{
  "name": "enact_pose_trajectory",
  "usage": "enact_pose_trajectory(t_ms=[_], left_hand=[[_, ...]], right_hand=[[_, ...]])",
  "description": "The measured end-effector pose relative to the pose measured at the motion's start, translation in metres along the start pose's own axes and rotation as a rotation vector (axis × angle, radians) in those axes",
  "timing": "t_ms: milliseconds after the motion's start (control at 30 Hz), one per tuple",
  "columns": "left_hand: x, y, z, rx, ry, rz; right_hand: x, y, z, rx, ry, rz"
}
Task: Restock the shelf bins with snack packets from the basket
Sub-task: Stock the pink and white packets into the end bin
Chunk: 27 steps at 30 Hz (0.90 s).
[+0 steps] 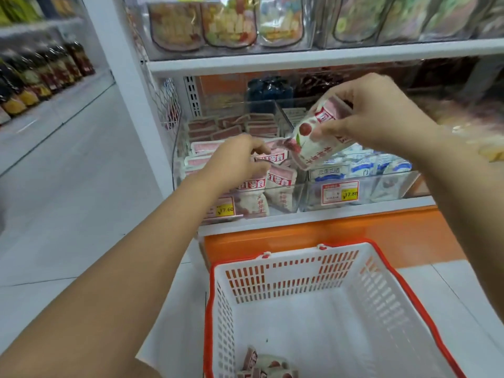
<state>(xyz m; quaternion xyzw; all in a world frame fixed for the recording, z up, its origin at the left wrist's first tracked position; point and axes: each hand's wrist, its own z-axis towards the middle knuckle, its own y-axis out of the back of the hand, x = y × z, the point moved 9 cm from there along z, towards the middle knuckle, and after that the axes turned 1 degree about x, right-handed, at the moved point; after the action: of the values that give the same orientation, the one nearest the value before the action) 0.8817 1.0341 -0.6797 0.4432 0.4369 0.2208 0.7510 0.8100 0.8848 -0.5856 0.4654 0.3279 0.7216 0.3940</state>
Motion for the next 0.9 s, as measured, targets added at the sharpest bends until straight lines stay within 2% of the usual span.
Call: enact_pose_trajectory(t_ms=[133,233,300,500,600,700,900], left_hand=[[-0.001,-0.032,0.028,0.199,0.017,0.081],[-0.004,-0.031,0.04,0.206,-0.024,0.17],[-0.003,-0.021,0.048,0.151,-0.023,0.206],[0.008,-0.011,0.057,0.158,0.025,0.158],[0.014,-0.009,0.061,0.108,0.043,0.136],[0.019,-0.01,0.061,0.098,0.058,0.19],[0.028,-0.001,0.05,0.062,0.048,0.092]], right_hand=[[0.004,-0.006,0.022,0.1,0.021,-0.024],[0.005,-0.016,0.031,0.205,0.041,0.001],[0.011,-0.025,0.036,0.252,0.093,-0.035],[0.04,-0.075,0.055,0.329,0.344,-0.468],[0.032,-0.11,0.062,0.435,0.312,-0.593],[0.017,-0.14,0.067,0.527,0.223,-0.611],[0.014,-0.161,0.059,0.533,0.156,-0.67]])
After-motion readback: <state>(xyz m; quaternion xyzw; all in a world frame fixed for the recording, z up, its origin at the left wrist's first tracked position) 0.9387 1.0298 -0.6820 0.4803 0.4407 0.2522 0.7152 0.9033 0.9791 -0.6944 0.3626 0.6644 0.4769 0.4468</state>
